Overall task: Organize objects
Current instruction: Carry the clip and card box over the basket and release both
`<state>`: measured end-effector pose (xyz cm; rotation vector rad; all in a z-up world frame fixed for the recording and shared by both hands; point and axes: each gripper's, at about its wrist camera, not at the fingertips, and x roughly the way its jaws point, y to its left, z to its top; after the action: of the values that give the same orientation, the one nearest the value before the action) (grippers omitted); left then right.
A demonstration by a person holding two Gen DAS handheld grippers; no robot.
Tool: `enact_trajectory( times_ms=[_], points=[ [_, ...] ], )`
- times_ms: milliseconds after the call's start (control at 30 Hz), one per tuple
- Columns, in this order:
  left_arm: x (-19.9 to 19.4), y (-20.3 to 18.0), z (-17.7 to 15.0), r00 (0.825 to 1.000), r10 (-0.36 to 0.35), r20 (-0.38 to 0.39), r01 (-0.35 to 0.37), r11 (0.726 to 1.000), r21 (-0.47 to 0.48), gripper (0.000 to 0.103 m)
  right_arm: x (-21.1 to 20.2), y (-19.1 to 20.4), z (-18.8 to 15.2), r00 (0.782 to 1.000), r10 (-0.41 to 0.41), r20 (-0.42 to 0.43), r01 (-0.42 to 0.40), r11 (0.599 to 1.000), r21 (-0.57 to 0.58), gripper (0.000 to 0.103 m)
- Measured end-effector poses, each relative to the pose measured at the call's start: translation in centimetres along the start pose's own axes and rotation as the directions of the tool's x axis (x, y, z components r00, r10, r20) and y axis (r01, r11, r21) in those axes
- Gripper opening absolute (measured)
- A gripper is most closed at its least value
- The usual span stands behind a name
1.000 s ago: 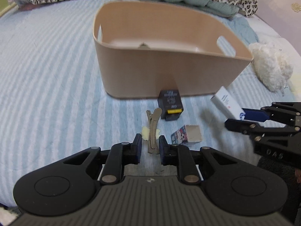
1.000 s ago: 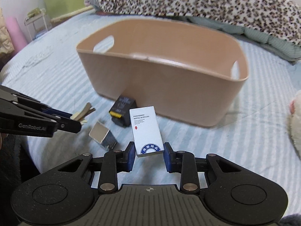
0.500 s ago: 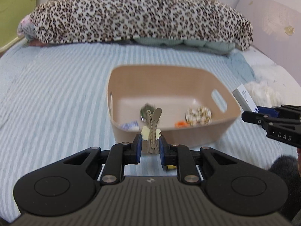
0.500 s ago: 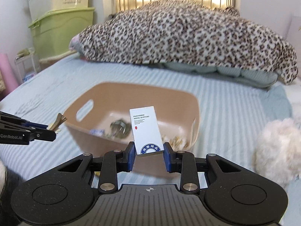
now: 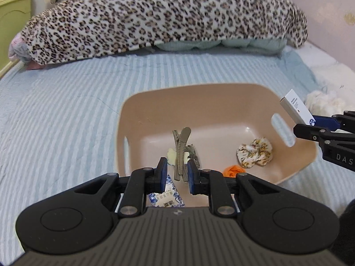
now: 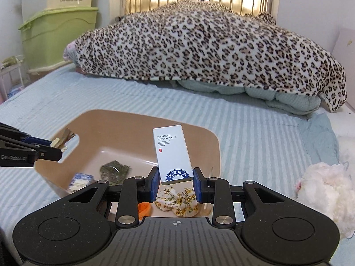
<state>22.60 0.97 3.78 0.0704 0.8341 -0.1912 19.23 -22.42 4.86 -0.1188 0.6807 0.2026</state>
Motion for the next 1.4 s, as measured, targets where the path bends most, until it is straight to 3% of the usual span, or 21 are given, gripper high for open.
enact_trajectory(
  times_ms=[267, 500, 533, 567, 633, 700, 733, 933, 1100, 1200, 1267, 1400],
  points=[
    [5.1, -0.9, -0.6, 0.994, 0.007, -0.109, -0.006, 1.000, 0.007, 0.021, 4.4, -0.2, -0.9, 0.995, -0.022, -0.095, 0.022, 1.000, -0.002, 0.029],
    [6.1, -0.6, -1.1, 0.986, -0.002, -0.164, -0.001, 1.000, -0.023, 0.022, 5.9, 0.4, -1.9, 0.987, -0.024, -0.159, 0.021, 1.000, -0.021, 0.030],
    [5.8, -0.5, -1.1, 0.987, -0.003, -0.158, -0.001, 1.000, -0.025, 0.022, 5.9, 0.5, -2.0, 0.987, -0.028, -0.161, 0.025, 0.999, -0.020, 0.032],
    [5.2, -0.4, -1.1, 0.990, -0.003, -0.143, -0.001, 1.000, -0.026, 0.023, 5.8, 0.5, -2.1, 0.987, -0.029, -0.161, 0.026, 1.000, -0.016, 0.041],
    [4.0, -0.5, -0.9, 0.993, -0.008, -0.121, 0.006, 1.000, -0.020, 0.034, 5.2, 0.3, -2.1, 0.990, -0.018, -0.141, 0.018, 1.000, 0.003, 0.045],
    [2.6, -0.4, -0.8, 0.995, 0.000, -0.096, -0.001, 1.000, -0.016, 0.064, 4.4, 0.3, -2.1, 0.992, -0.023, -0.122, 0.025, 1.000, 0.012, 0.057],
    [1.8, -0.4, -0.8, 0.997, 0.007, -0.078, -0.008, 1.000, -0.012, 0.067, 4.0, 0.3, -2.1, 0.994, -0.028, -0.110, 0.030, 0.999, 0.016, 0.062],
    [-1.9, 0.1, -1.6, 0.999, 0.020, -0.045, -0.020, 1.000, -0.002, 0.074, 1.2, 0.2, -2.5, 0.996, -0.022, -0.083, 0.028, 0.997, 0.069, 0.078],
    [-4.3, 0.8, -3.7, 0.999, 0.028, -0.037, -0.029, 1.000, -0.007, 0.077, -0.6, 0.5, -3.4, 0.996, -0.001, -0.084, 0.009, 0.995, 0.095, 0.081],
    [-4.9, 1.3, -4.9, 0.998, 0.029, -0.047, -0.029, 1.000, -0.010, 0.080, -1.6, 0.9, -4.4, 0.995, 0.008, -0.098, 0.002, 0.995, 0.098, 0.082],
    [-4.9, 1.6, -5.9, 0.998, 0.032, -0.060, -0.033, 0.999, -0.015, 0.080, -2.0, 1.3, -5.3, 0.994, 0.009, -0.110, 0.002, 0.995, 0.101, 0.093],
    [-4.2, 2.1, -7.8, 0.993, 0.037, -0.108, -0.040, 0.999, -0.027, 0.080, -2.0, 2.3, -7.7, 0.989, 0.019, -0.149, -0.003, 0.994, 0.110, 0.093]
  ],
)
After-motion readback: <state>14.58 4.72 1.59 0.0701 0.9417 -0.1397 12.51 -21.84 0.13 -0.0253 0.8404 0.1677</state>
